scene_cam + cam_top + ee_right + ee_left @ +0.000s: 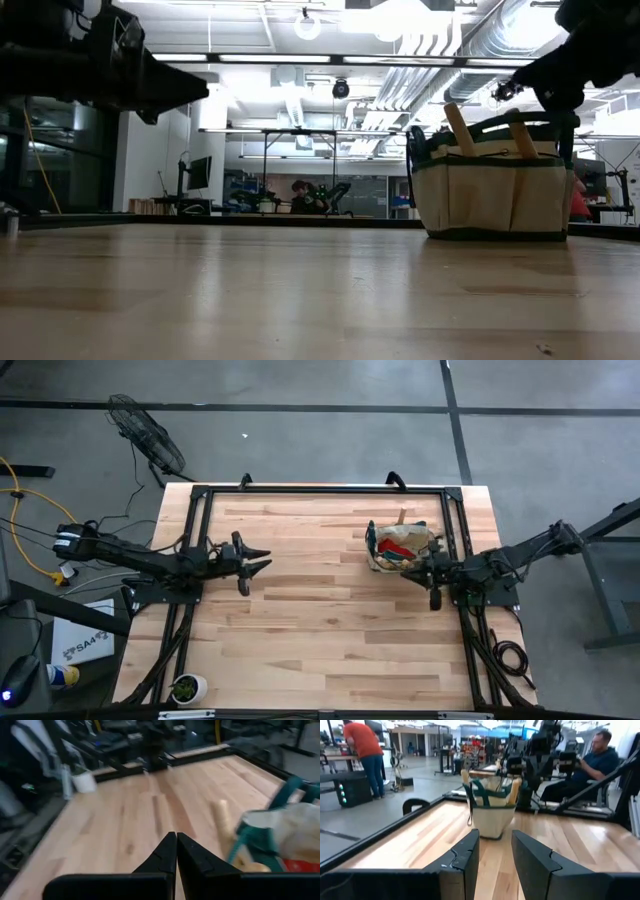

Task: Pick & Place Garden tools in Gardening bag
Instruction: Return to Home Position

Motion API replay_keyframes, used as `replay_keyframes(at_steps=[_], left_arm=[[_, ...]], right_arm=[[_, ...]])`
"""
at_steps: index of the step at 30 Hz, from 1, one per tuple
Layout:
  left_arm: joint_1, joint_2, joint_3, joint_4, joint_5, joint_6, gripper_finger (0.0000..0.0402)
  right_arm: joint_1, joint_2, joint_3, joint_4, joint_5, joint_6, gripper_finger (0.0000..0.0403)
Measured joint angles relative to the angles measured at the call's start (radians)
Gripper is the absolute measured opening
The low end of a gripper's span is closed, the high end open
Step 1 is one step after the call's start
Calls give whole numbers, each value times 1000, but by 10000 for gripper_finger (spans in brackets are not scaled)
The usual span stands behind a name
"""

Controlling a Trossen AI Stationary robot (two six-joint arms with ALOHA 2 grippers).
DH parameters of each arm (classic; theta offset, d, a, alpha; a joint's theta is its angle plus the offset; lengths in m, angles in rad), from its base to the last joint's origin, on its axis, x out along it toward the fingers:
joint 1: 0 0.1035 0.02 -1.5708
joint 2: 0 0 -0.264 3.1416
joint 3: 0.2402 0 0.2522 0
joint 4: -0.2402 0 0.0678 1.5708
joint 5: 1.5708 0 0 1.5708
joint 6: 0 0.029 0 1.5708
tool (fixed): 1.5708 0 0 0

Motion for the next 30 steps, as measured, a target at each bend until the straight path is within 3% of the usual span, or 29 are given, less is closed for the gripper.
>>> replay_keyframes(at_steps=[11, 16, 24, 30], left_arm=[[0, -11, -37, 5, -3, -1, 111], [0, -13, -38, -5, -3, 5, 111], [0, -87, -39, -15, -7, 61, 111], [0, -251, -40, -210, -6, 52, 111]], right_arm=[[0, -73, -132, 210, -144, -75, 3], [0, -115, -210, 310, -156, -82, 3], [0, -201, -229, 289, -145, -135, 3], [0, -300, -227, 192, -146, -138, 3]])
